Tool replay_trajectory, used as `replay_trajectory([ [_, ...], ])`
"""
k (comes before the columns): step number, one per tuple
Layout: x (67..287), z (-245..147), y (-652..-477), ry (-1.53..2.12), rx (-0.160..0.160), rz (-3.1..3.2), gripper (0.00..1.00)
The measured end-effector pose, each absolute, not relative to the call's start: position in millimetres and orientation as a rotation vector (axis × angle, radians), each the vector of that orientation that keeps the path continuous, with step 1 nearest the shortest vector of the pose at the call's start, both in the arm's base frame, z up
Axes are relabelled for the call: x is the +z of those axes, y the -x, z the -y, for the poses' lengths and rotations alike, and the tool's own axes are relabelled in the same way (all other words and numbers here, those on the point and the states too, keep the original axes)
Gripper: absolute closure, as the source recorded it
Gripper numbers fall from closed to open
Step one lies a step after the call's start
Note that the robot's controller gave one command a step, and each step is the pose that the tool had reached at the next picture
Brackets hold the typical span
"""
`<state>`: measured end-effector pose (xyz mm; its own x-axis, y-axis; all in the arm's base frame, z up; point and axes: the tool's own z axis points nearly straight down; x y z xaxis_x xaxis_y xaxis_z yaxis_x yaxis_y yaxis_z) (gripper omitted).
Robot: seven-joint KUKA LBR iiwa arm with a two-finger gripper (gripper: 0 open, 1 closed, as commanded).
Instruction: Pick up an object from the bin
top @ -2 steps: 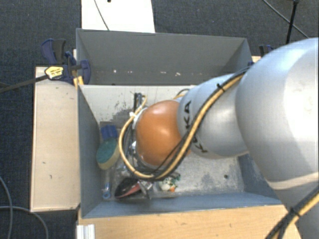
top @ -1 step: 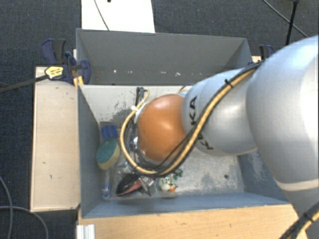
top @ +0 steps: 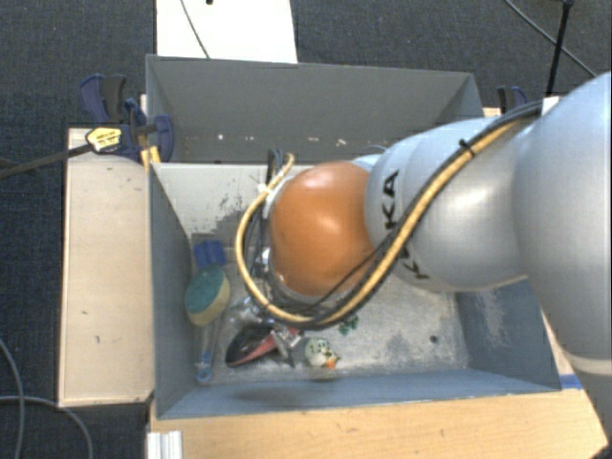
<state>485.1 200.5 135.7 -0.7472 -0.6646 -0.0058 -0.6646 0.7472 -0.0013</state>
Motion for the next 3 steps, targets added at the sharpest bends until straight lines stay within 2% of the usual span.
replay_trajectory([
  [1,155.1,-201.0,-486.0,1.101,0.002,-2.937,1.0],
  [2,158.4,-201.4,-486.7,1.091,0.003,-2.94,1.0],
  [3,185.6,-202.0,-487.7,1.078,0.002,-2.944,1.0],
])
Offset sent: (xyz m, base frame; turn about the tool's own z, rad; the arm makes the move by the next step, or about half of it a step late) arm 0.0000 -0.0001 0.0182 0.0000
